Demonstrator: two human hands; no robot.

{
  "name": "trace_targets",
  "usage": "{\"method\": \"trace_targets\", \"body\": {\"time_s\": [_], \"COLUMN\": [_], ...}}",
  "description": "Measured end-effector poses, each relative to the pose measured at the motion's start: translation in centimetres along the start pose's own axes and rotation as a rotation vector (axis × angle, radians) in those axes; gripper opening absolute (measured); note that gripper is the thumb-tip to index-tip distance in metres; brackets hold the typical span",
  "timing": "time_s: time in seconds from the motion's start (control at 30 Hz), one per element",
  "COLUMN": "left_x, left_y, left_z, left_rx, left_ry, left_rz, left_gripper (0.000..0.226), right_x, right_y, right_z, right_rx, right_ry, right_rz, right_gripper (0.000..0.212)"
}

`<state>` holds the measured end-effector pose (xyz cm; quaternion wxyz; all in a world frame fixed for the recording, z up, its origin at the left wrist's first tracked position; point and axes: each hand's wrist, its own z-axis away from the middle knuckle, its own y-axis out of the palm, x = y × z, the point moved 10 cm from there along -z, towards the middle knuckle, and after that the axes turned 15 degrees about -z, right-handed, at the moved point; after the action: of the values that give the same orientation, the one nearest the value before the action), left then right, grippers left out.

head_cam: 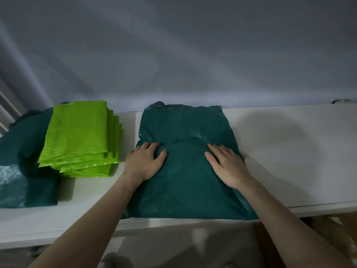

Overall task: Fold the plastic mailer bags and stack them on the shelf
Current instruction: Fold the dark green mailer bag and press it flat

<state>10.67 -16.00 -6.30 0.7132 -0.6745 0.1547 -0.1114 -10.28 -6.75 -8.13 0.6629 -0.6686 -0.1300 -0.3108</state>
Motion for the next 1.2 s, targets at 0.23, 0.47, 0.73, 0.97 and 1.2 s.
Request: {"method": "trace_targets", "body": {"time_s": [0.23, 0.47, 0.73, 0.97, 1.2], "left_x": [-0.7, 0.1, -3.8, -5.0, -4.7], "left_y": [-2.8, -3.8, -3.1, -0.1, 2.7], "left_z": [0.3, 0.2, -4.2, -10.1, -12.3], "left_rx": [-0.077, -0.150, -0.219, -0.084, -0.031], "left_ry": [0.013, -0.073, 0.129, 0.141, 0.117], "left_rz": [-0.240, -0.291, -0.083, -0.116, -0.124], "left_gripper": [0.050, 0.044, 0.051, 0.058, 0.058], "right_x": [2.1, 3.2, 5.3, 6.7, 6.1], "right_y": [-2.6, -3.9, -2.5, 0.2, 3.0], "right_z": [0.0, 0.4, -4.2, -10.8, -15.1], "right_rx": [-0.156, -0.284, -0.129, -0.035, 0.026], "right_ry": [-0.040, -0.122, -0.234, -0.200, -0.124], "right_rz": [0.199, 0.235, 0.173, 0.182, 0.139], "right_gripper": [0.052, 0.041, 0.049, 0.056, 0.055]}}
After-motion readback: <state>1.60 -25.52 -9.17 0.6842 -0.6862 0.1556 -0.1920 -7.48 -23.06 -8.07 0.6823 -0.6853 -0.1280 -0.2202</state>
